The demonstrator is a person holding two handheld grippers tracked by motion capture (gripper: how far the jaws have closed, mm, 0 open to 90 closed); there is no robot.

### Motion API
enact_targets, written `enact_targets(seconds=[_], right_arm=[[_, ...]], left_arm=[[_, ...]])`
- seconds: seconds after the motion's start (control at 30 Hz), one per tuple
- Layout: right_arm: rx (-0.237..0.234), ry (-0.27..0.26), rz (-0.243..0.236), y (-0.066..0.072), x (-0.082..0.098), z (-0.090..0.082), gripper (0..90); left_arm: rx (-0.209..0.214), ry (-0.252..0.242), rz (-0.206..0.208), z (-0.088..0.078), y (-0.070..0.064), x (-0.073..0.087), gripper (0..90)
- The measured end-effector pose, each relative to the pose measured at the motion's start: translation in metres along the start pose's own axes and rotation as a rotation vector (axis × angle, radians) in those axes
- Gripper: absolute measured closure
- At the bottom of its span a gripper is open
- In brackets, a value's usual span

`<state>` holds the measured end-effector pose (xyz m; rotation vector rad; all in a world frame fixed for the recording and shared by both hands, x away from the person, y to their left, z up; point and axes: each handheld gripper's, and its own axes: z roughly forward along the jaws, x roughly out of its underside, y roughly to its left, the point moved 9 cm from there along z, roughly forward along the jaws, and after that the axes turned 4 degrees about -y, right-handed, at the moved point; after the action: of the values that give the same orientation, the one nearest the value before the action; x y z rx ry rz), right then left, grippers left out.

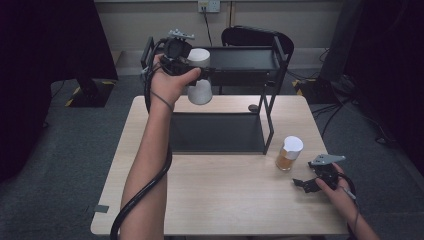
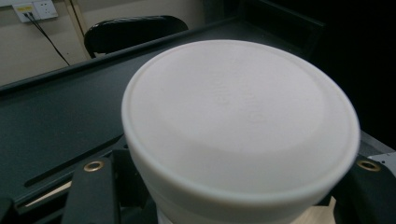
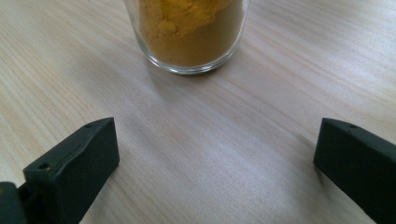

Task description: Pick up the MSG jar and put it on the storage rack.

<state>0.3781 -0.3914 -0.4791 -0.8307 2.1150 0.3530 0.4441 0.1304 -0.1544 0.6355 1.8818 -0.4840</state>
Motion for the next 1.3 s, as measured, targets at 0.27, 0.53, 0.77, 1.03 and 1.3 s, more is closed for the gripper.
enact_targets(seconds=[0.27, 0.53, 0.77, 1.03, 1.3], right_arm=[[0.0, 0.0, 0.001, 0.0, 0.0, 0.0, 0.0], [0.0, 0.0, -0.001, 0.0, 0.0, 0.0, 0.0], [0.0, 0.002, 0.001, 0.0, 0.0, 0.0, 0.0], [0.0, 0.001, -0.001, 0.0, 0.0, 0.0, 0.0], [0.0, 0.001, 0.0, 0.0, 0.0, 0.0, 0.0]], left_arm=[[-0.011, -0.012, 0.003, -0.007, 0.003, -0.013, 34.3], [-0.013, -0.029, 0.003, -0.009, 0.007, -0.025, 34.2], [-0.025, -0.028, 0.008, -0.009, 0.01, -0.034, 34.2], [-0.031, -0.041, 0.008, -0.007, 0.015, -0.048, 34.2], [-0.04, -0.053, 0.007, -0.002, 0.02, -0.061, 34.3]])
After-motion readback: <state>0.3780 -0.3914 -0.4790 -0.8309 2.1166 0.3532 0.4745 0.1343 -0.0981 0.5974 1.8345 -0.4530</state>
